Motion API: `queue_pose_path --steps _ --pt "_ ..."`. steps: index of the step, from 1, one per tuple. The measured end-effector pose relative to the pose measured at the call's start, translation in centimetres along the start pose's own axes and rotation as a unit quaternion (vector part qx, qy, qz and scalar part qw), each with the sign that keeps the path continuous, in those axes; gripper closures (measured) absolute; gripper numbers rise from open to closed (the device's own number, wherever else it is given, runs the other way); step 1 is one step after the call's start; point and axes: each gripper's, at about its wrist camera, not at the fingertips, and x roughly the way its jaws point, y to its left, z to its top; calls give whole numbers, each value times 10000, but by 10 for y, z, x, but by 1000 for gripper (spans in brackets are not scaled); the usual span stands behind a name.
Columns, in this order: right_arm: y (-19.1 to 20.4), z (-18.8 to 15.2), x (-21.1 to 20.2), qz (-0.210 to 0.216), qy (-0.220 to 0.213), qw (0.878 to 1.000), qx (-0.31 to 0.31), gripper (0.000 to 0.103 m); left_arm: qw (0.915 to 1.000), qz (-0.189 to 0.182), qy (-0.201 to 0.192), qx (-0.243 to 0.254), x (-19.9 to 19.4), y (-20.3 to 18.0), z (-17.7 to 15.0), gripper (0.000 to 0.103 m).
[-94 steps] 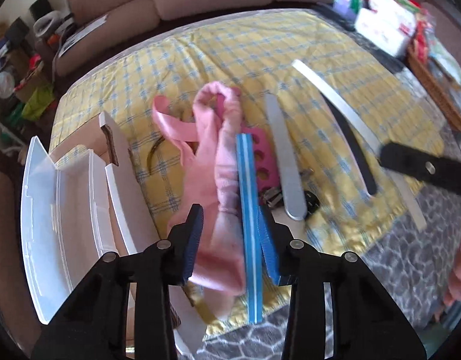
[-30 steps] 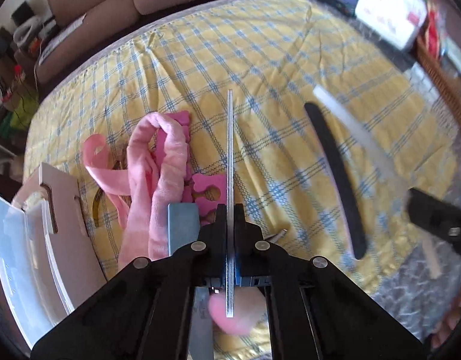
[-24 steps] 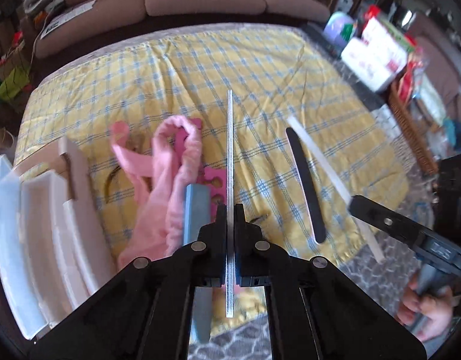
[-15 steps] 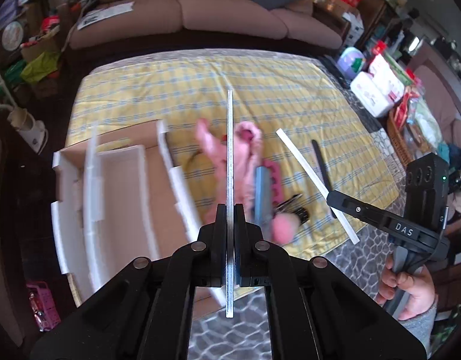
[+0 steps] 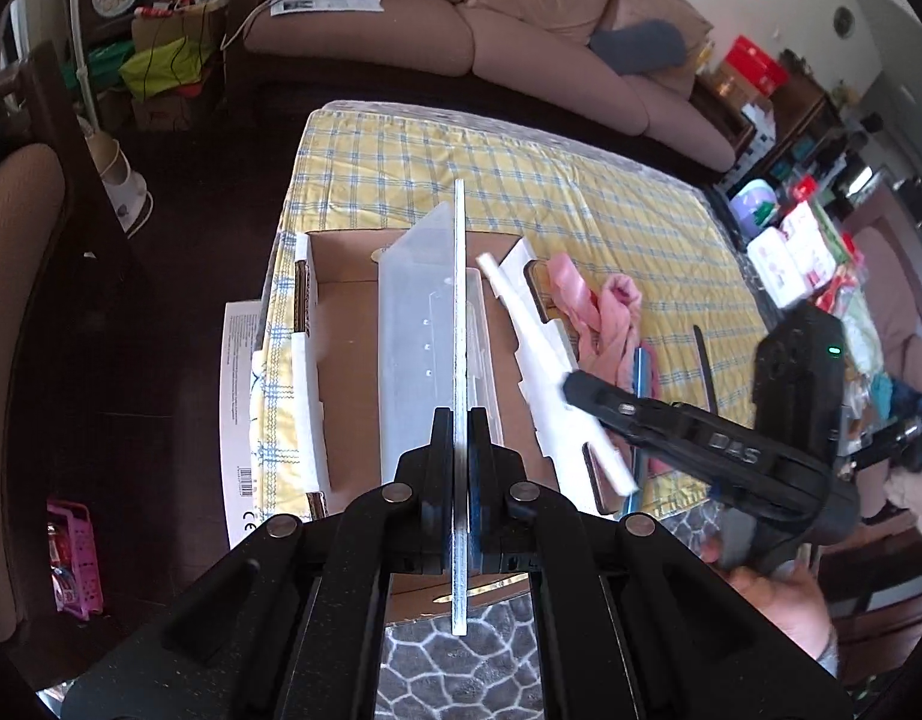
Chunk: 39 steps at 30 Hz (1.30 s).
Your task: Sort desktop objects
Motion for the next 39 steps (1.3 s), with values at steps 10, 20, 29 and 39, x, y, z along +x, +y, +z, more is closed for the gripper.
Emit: queue_pose_path --steps 10,20,29,39 --pt "12 -6 53 -335 121 9992 154 69 9999 -157 18 -63 4 6 0 99" --pt "36 9 -8 208 -175 9985 -470 43 9983 -541 93 -218 10 -4 -9 99" --pt "39 11 -18 844 41 9960 -288 43 9974 -715 99 -70 11 -29 -24 99" --pt "43 4 15 658 536 9959 -306 81 9965 -809 173 -91 23 -38 -30 98"
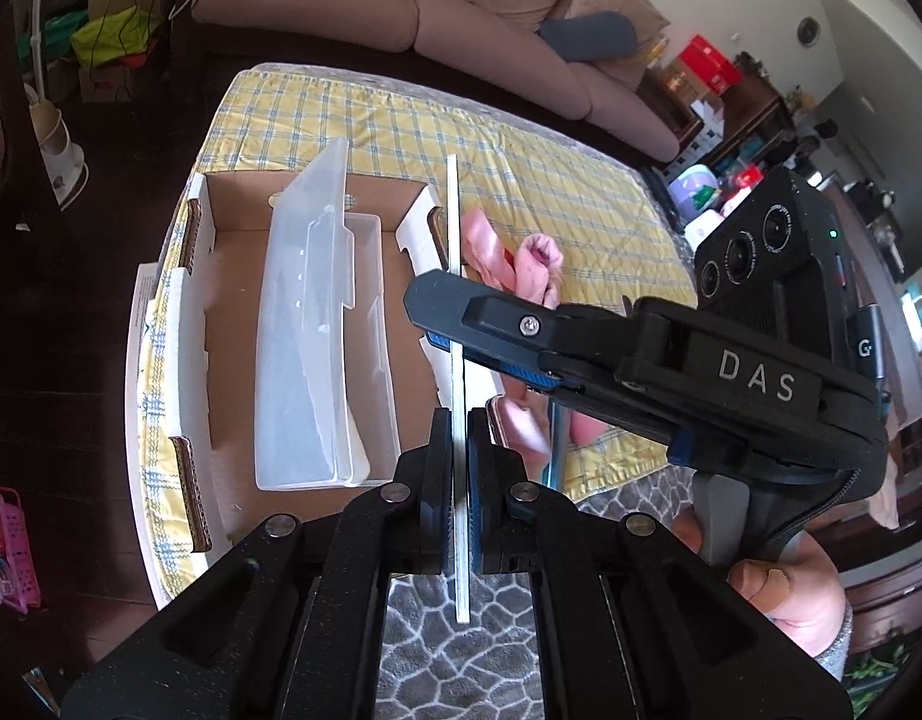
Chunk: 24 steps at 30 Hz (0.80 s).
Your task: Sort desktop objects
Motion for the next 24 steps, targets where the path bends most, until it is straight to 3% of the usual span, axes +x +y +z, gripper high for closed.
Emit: queue_pose_path --steps 5,10,16,20,24 --pt "-6 7 5 -248 -56 9997 0 84 9998 -16 -107 -161 -7 16 2 81" --pt "-15 26 21 -761 65 9971 -30 84 9982 21 -328 -511 -29 55 10 76" --pt "-17 37 60 -1410 391 9888 -296 84 9971 60 -299 -697 -24 80 13 76" --pt "-25 37 72 -1585 429 9861 -266 72 9976 31 -195 -660 -16 78 11 76" --pt "-17 31 54 -1723 273 9830 -580 60 9976 -28 -135 -683 -9 78 12 76"
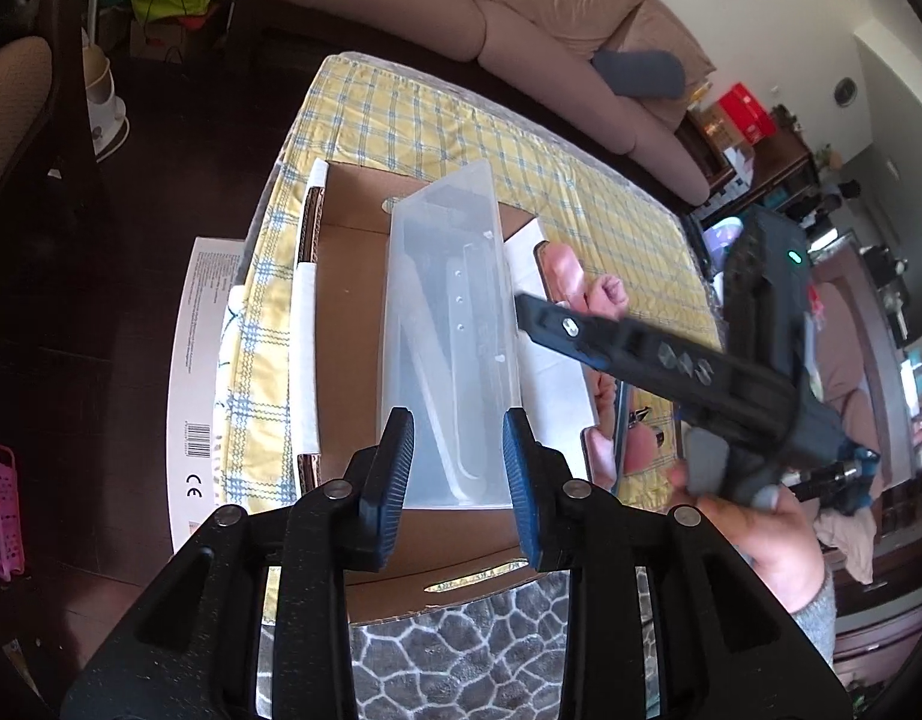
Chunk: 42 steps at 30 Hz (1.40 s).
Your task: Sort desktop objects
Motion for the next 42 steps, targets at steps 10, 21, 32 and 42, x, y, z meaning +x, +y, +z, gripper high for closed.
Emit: queue_pose_path --steps 10,21,32,42 --pt "45 -65 -16 -1098 694 9623 -2390 60 9999 75 71 -26 8 -1 -1 76" --pt "59 -89 19 -1918 952 9245 -3155 62 9997 59 193 -162 18 8 -1 76" --pt "52 -80 -28 -1405 455 9543 -2597 62 9999 20 -100 30 -12 -8 0 65" --pt "-18 -60 -138 -1435 -496 9759 -1569 24 9961 -19 -287 836 -12 -105 -8 8"
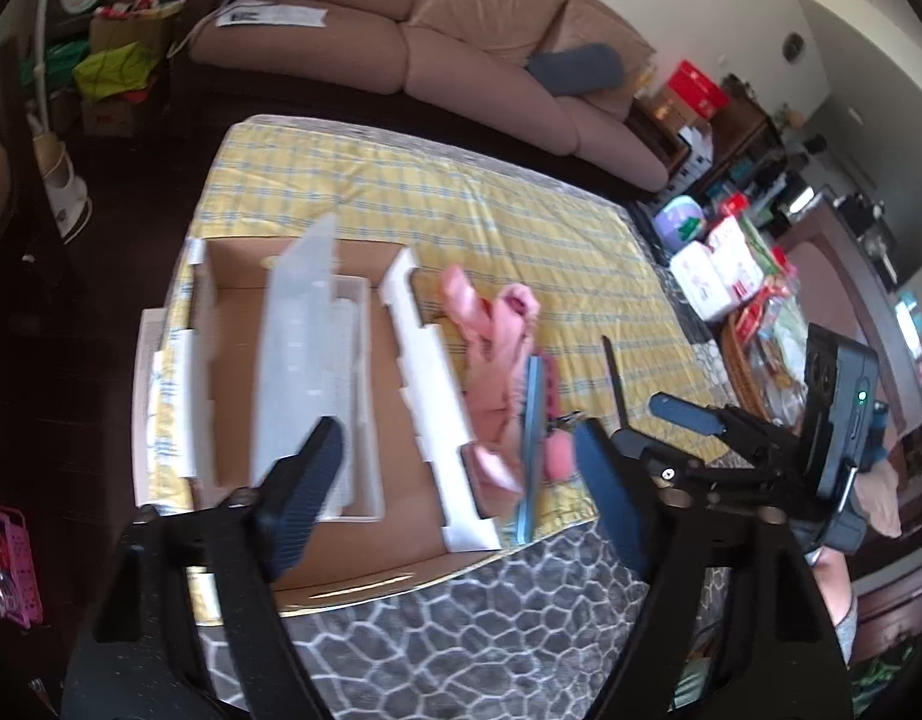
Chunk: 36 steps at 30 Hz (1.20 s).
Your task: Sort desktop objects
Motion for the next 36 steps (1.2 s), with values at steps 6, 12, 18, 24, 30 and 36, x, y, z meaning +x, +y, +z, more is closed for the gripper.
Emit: queue_pose_path --steps 6,12,18,24,30,36 --pt "-72 -25 -30 -298 -174 9968 717 15 9989 46 223 401 42 -60 -11 0" --pt "-129 -50 -34 -496 -294 9889 1367 15 9872 767 536 1294 102 -115 -29 6" --pt "-169 -62 -22 -392 -427 9808 1861 19 9768 1357 848 1427 164 -127 -10 22" --pt "-192 -65 2 -528 -350 9803 1869 29 9619 1898 1132 1610 216 -126 -1 43" --pt "-210 -70 23 -626 -122 9808 1844 43 9556 2062 1254 1690 241 -122 -6 43" --pt "-199 -63 42 -628 14 9854 1584 46 9528 1962 1360 1876 253 -122 -12 71"
